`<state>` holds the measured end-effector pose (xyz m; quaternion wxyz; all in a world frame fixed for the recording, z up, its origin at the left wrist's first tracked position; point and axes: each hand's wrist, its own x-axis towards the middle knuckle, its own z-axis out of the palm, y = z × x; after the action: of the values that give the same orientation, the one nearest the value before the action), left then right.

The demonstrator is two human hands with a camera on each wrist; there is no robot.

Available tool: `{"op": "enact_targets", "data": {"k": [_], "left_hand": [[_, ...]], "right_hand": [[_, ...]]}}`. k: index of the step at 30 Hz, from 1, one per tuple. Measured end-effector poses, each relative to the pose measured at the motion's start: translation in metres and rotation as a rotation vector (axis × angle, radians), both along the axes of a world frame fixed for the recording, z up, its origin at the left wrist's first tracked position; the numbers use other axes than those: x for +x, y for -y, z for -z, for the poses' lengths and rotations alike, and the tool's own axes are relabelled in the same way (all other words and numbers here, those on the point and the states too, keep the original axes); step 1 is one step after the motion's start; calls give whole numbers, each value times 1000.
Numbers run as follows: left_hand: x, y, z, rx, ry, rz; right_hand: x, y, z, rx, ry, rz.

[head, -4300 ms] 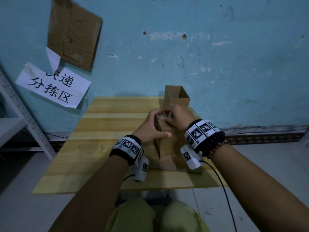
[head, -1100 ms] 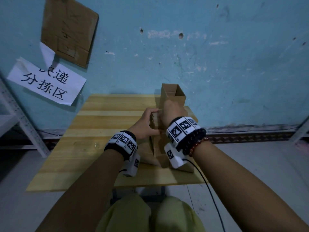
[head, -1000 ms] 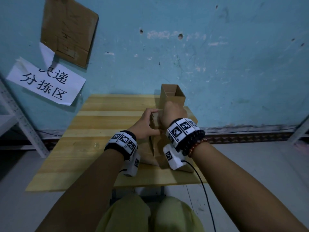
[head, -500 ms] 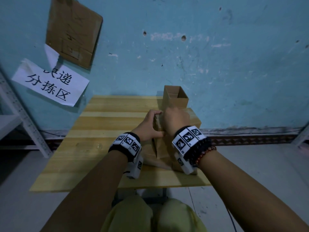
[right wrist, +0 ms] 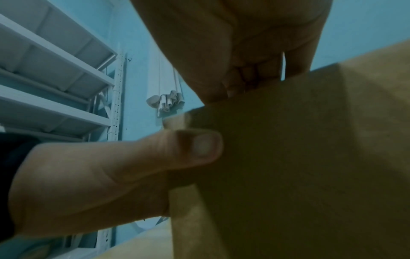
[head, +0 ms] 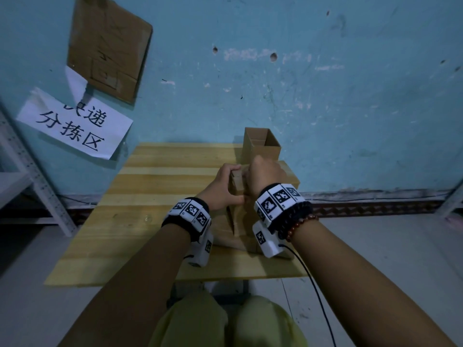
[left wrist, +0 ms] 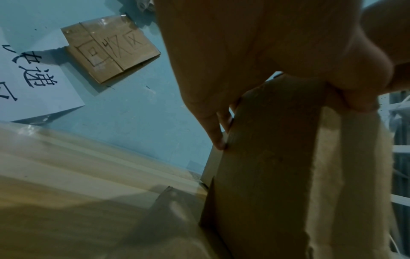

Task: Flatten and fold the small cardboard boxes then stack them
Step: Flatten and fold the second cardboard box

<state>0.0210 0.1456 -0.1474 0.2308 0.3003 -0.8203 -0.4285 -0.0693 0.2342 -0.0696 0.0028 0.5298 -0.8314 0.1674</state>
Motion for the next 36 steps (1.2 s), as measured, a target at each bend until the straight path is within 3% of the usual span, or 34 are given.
{"op": "enact_targets", "data": {"k": [19, 24, 31, 36], "left_hand": [[0, -3, -3, -21, 12, -1], [1, -3, -2, -24, 6, 2], [2, -3, -3, -10, 11, 10], [2, -4, -2, 1, 7, 8]], "right_hand": [[5, 7, 7, 23, -291, -124], [4, 1, 13, -76, -158, -58], [-11, 11, 3, -18, 129, 51], [-6, 0, -3, 9, 42, 70]]}}
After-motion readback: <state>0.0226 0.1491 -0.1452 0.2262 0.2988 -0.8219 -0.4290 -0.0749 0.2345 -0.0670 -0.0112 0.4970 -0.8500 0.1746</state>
